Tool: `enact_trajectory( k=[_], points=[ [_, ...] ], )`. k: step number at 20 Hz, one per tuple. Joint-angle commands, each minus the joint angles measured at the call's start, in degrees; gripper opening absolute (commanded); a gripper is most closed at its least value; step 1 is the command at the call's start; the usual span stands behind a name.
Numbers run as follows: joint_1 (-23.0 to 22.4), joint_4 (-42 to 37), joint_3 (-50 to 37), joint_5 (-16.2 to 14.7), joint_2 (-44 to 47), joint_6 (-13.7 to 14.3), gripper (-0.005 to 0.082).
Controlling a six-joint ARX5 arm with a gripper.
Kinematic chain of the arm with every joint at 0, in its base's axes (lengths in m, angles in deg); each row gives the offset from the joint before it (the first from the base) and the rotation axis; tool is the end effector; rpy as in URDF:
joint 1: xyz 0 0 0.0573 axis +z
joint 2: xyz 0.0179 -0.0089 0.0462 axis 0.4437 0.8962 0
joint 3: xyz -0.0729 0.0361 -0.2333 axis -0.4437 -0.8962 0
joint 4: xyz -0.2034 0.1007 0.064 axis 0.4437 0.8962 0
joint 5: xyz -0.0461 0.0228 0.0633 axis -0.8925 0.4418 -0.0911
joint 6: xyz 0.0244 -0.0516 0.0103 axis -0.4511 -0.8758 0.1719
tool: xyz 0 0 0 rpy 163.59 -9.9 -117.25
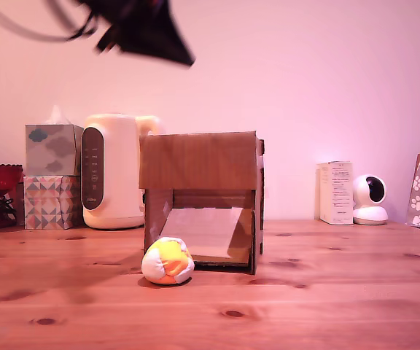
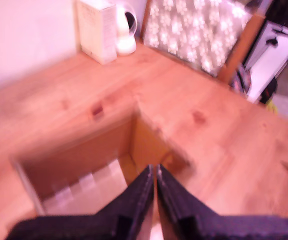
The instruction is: Drop the footbag into the cardboard dice tower
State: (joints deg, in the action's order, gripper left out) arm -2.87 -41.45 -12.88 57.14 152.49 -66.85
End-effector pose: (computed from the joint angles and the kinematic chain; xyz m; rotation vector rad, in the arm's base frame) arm 0.2625 -0.1629 0.2949 0.0513 0.5063 -0.8967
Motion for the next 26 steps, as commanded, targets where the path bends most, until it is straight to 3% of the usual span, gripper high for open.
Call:
enact_trajectory(
  k=[1,4,9,13,20,26],
  points=[
    [0.0,-4.2,-4.8,-0.2,-4.1,-0.8,-0.0023],
    [0.2,-11.1,-16.3,-0.2,-11.9,-1.9,-0.0023],
    [0.2,-22.3,-33.4,1.6,-21.5,-6.1,-0.0023],
    [0.2,-26.0,-43.8,3.0,-27.1,-9.4,-0.0023],
    [0.2,-18.1,-46.7,3.9,-27.6,-10.0,-0.0023],
    [0.2,-21.8,-46.7,3.9,-24.1,-10.0,-0.0023]
  ],
)
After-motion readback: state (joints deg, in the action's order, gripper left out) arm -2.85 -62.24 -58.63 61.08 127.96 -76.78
